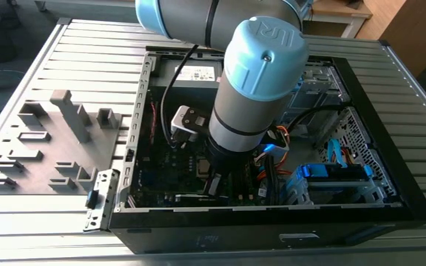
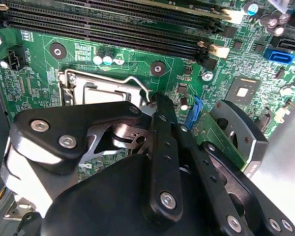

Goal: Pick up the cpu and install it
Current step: 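Install the first cpu locking lever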

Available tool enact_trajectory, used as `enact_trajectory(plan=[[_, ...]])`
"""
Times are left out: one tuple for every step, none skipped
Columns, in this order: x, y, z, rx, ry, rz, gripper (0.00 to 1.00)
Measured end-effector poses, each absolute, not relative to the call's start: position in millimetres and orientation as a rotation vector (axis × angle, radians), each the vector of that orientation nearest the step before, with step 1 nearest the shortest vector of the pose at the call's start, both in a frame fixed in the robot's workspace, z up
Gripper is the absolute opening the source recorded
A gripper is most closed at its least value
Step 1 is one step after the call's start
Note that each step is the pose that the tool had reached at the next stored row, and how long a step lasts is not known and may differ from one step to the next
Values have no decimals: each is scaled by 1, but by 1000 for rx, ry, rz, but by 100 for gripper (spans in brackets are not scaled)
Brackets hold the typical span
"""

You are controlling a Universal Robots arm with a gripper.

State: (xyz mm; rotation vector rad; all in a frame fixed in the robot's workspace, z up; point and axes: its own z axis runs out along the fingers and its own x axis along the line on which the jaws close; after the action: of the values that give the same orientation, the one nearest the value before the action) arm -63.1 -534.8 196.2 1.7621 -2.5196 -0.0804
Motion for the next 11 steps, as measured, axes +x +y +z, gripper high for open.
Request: enact_trajectory(plan=[[-63,-535,196,1762,-2520,-80,11],[-63,-535,196,1762,-2520,-81,11],[-63,-535,196,1762,-2520,-81,11],[-63,-535,196,1763,-2521,-83,11],[-63,-535,196,1764,-2522,-88,11],[-63,-535,196,1766,-2524,-95,11],[-63,-535,196,1767,-2526,-100,11],[-63,-535,196,1768,-2527,-102,11],[-63,-534,197,1769,-2527,-104,11],[-63,-534,197,1769,-2527,-104,11],[-63,-534,198,1769,-2527,-104,11]])
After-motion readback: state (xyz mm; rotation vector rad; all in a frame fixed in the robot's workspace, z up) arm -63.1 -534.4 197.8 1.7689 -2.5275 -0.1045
